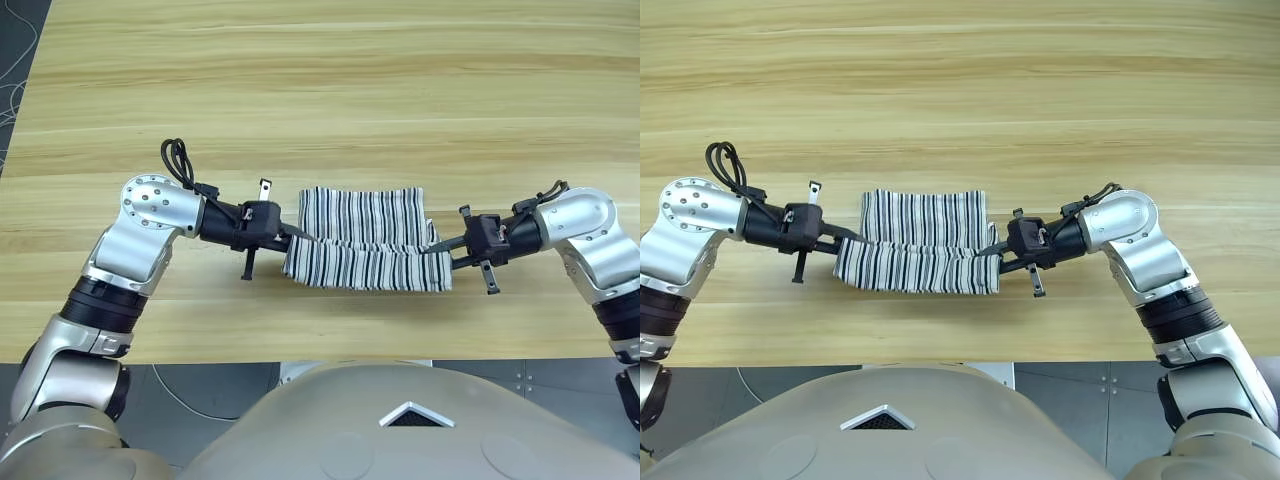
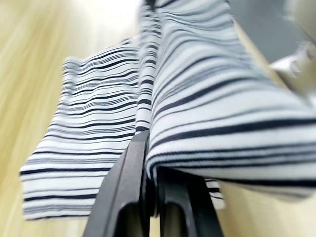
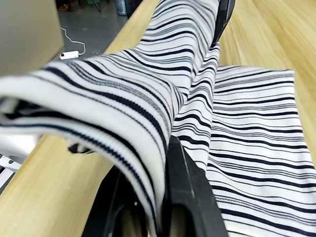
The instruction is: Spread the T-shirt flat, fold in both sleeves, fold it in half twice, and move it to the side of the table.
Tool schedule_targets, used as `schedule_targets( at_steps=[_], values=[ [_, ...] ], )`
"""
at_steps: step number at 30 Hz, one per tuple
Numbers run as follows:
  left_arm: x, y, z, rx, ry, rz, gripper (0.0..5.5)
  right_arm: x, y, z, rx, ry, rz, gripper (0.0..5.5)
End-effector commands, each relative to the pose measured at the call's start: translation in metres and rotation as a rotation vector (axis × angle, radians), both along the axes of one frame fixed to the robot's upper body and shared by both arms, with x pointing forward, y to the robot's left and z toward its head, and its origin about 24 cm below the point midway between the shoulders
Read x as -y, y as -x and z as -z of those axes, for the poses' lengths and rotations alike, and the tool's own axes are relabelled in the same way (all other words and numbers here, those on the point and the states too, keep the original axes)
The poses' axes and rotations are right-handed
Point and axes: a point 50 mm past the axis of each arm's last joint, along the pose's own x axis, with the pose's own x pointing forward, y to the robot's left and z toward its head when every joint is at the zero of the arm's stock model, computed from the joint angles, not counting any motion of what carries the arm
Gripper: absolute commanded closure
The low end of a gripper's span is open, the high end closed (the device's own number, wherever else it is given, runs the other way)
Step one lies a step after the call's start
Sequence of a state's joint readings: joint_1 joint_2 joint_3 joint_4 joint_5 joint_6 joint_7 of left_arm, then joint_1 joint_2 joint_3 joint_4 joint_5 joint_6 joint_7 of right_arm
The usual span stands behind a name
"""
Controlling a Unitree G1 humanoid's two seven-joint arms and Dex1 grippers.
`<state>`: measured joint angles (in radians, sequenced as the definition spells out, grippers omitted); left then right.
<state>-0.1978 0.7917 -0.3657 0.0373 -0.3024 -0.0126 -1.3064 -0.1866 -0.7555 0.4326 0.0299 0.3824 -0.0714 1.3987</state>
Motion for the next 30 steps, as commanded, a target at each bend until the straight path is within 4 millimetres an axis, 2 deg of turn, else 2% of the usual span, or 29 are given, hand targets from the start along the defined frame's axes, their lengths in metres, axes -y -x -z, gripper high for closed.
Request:
schedule_targets(
  at_steps=[1,5,7,10,13,17,23,30],
  values=[
    [-0.005,-0.013,0.007,0.015,-0.039,-0.084,5.4,-0.002,-0.011,0.005,0.068,0.037,0.026,5.36],
    [-0.005,-0.02,0.021,-0.065,-0.056,-0.153,5.4,-0.007,-0.019,0.017,0.078,0.052,0.058,5.36],
    [-0.005,-0.021,0.031,-0.117,-0.069,-0.187,5.4,-0.01,-0.022,0.023,0.069,0.059,0.084,4.83],
    [-0.009,-0.023,0.045,-0.224,-0.074,-0.299,4.84,-0.009,-0.025,0.027,0.054,0.049,0.123,4.27],
    [-0.014,-0.029,0.051,-0.29,-0.087,-0.379,4.39,-0.01,-0.027,0.024,0.037,-0.019,0.147,3.63],
    [-0.018,-0.033,0.056,-0.328,-0.126,-0.429,4.39,-0.017,-0.028,0.023,0.057,-0.074,0.161,3.63],
    [-0.02,-0.029,0.056,-0.325,-0.139,-0.399,4.39,-0.032,-0.035,0.027,0.094,-0.152,0.239,3.63],
    [-0.021,-0.025,0.053,-0.321,-0.13,-0.369,4.39,-0.055,-0.054,0.041,0.219,-0.109,0.41,3.63]
  ],
)
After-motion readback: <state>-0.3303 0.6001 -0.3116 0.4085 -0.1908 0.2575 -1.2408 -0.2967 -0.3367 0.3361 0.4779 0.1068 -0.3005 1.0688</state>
